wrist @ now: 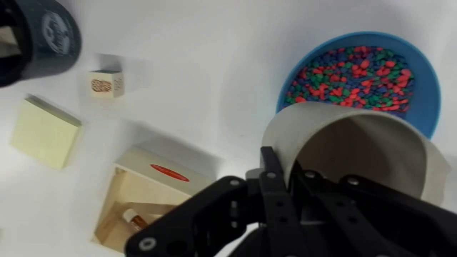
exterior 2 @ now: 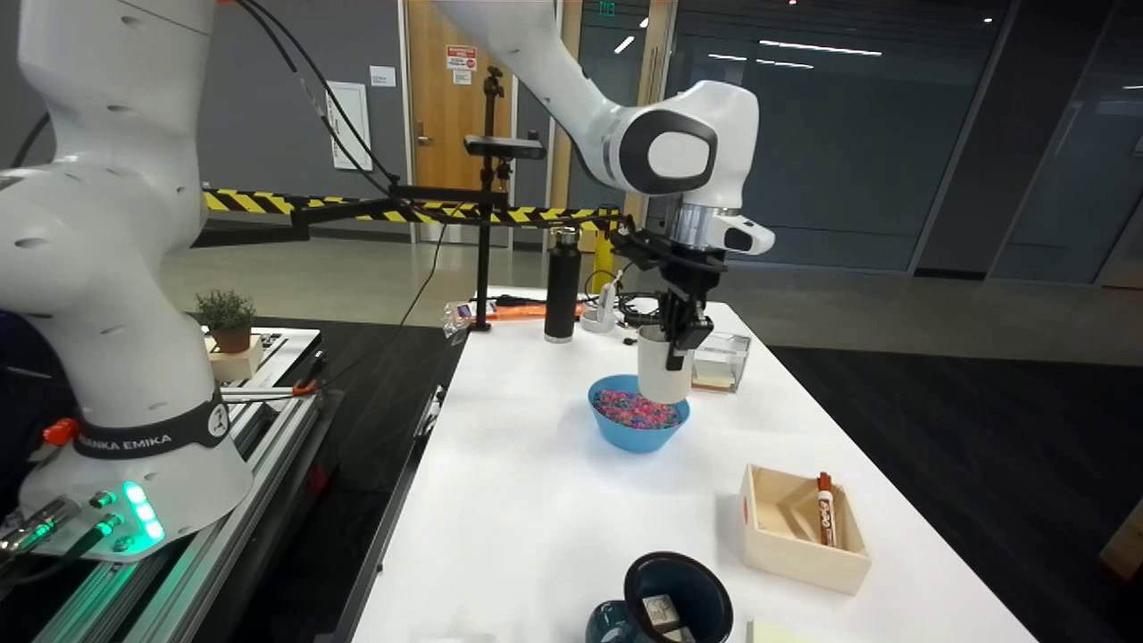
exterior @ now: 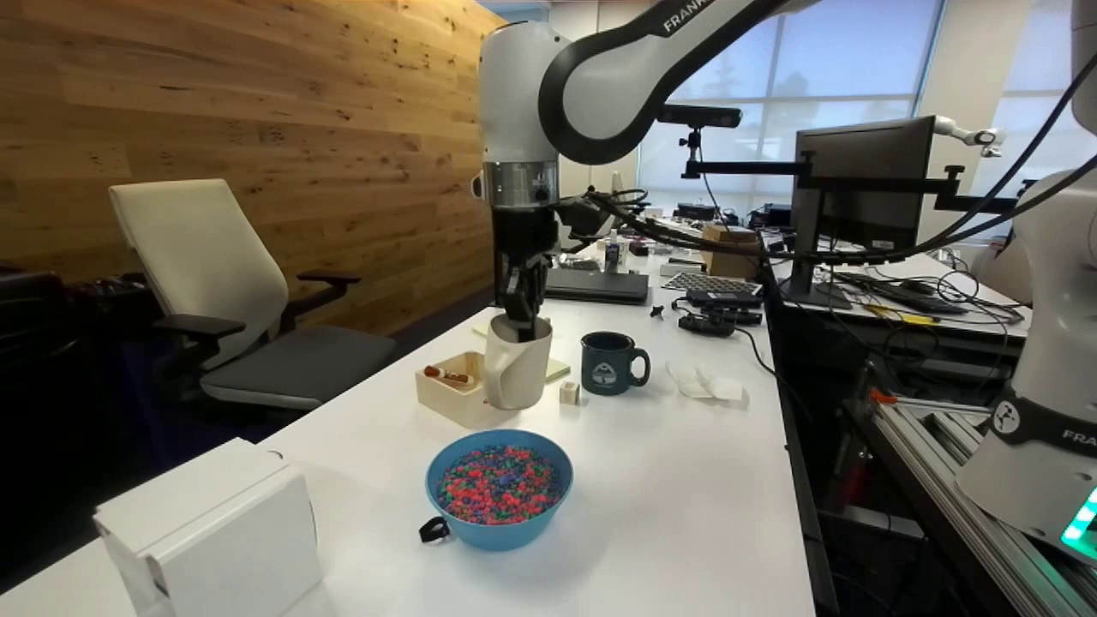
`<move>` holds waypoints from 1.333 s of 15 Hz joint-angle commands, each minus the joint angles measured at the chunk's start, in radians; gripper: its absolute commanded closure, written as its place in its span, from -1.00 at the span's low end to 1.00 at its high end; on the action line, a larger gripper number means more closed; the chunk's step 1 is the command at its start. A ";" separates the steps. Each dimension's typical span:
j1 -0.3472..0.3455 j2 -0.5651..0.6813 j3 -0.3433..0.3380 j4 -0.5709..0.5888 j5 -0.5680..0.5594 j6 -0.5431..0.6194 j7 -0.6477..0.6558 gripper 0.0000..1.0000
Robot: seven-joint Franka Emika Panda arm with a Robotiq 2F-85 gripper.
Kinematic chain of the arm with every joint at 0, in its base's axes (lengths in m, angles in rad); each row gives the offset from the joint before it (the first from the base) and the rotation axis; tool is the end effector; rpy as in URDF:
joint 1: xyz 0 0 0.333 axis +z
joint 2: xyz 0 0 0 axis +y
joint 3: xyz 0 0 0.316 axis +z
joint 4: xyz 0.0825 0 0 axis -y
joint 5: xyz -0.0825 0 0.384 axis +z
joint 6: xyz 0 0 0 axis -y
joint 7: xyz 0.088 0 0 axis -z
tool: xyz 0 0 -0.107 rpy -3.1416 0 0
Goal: Take the marker from the white cup and place it in the box, then place the cup on the table.
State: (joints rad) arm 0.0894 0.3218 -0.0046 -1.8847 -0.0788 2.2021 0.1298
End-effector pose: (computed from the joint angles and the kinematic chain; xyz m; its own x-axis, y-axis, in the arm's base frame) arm 0.6217 0.0503 0.3378 1.0000 0.0020 0.0025 0.0018 -0.9979 0.0650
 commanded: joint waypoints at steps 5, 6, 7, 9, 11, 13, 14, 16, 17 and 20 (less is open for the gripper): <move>-0.011 -0.057 -0.047 -0.151 -0.056 0.115 0.168 0.97; -0.011 -0.051 -0.044 -0.175 -0.046 0.160 0.173 0.97; -0.014 -0.042 -0.042 -0.202 -0.030 0.212 0.176 0.97; -0.015 -0.025 -0.044 -0.246 -0.010 0.280 0.196 0.97; -0.021 -0.028 -0.055 -0.285 -0.002 0.333 0.218 0.97; -0.028 -0.039 -0.069 -0.310 -0.008 0.364 0.229 0.97; -0.030 -0.039 -0.076 -0.322 -0.012 0.374 0.238 0.97; -0.032 -0.041 -0.087 -0.346 -0.016 0.387 0.246 0.97; -0.034 -0.034 -0.090 -0.358 -0.009 0.390 0.252 0.97; -0.048 -0.021 -0.084 -0.385 0.035 0.404 0.252 0.97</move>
State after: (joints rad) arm 0.0566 0.3068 -0.0965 -2.2267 -0.0998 2.5657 0.3714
